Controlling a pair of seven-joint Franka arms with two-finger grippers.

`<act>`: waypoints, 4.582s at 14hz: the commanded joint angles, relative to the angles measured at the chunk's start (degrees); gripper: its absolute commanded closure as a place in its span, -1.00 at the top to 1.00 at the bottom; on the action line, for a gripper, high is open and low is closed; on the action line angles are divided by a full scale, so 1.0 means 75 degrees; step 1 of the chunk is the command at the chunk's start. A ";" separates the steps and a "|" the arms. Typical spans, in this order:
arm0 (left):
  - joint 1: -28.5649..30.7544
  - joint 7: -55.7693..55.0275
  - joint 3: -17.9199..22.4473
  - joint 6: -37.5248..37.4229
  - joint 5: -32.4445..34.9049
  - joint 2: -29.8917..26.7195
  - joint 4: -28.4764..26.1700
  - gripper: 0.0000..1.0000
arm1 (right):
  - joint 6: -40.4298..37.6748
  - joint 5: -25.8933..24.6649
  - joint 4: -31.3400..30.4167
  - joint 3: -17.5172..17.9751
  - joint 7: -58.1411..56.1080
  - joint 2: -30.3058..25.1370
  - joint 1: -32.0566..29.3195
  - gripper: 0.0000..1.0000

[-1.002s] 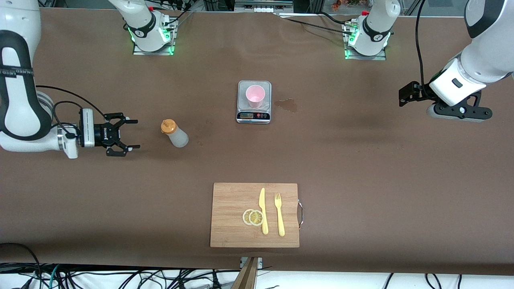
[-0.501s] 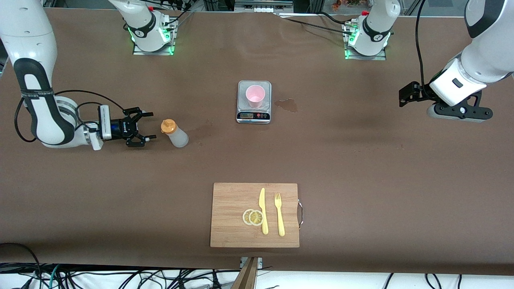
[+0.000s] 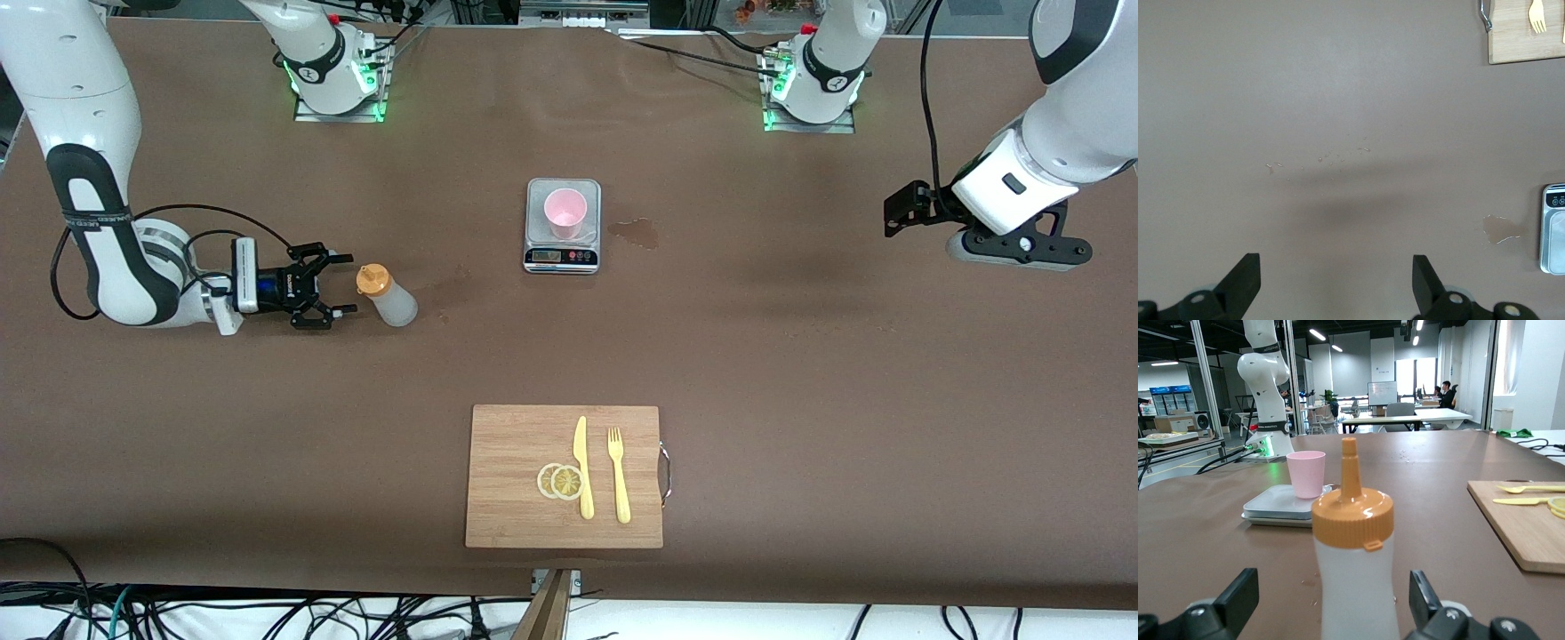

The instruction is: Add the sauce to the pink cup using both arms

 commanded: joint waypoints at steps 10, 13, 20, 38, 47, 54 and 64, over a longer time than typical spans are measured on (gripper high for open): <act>-0.0006 0.0186 0.0029 -0.0032 -0.0031 0.0001 0.0108 1.00 | 0.0246 0.1347 -0.0087 0.0027 -0.0486 0.0454 0.0776 1.00; 0.0006 0.0174 0.0029 -0.0032 -0.0031 0.0012 0.0108 1.00 | 0.0246 0.1524 -0.0075 0.0027 -0.0603 0.0525 0.0905 1.00; 0.0006 0.0186 0.0029 -0.0032 -0.0031 0.0012 0.0108 1.00 | 0.0269 0.1524 0.0065 0.0027 -0.0486 0.0478 0.0929 -0.86; 0.0018 0.0104 0.0041 -0.0032 -0.0066 0.0012 0.0096 1.00 | 0.4956 -0.3910 -0.0977 0.0144 0.8413 -0.3471 0.4394 -1.00; 0.0018 0.0104 0.0041 -0.0032 -0.0066 0.0012 0.0096 1.00 | 0.4828 -0.6444 -0.0930 0.1186 1.2250 -0.3741 0.4866 -1.00; 0.0018 0.0186 0.0041 -0.0044 -0.0031 0.0012 0.0096 1.00 | 0.4688 -0.8003 -0.0872 0.1386 1.4043 -0.3647 0.5592 -1.00; 0.0018 0.0174 0.0041 -0.0044 -0.0031 0.0012 0.0096 1.00 | 0.4465 -0.9069 -0.0895 0.1398 1.5064 -0.3273 0.6178 -1.00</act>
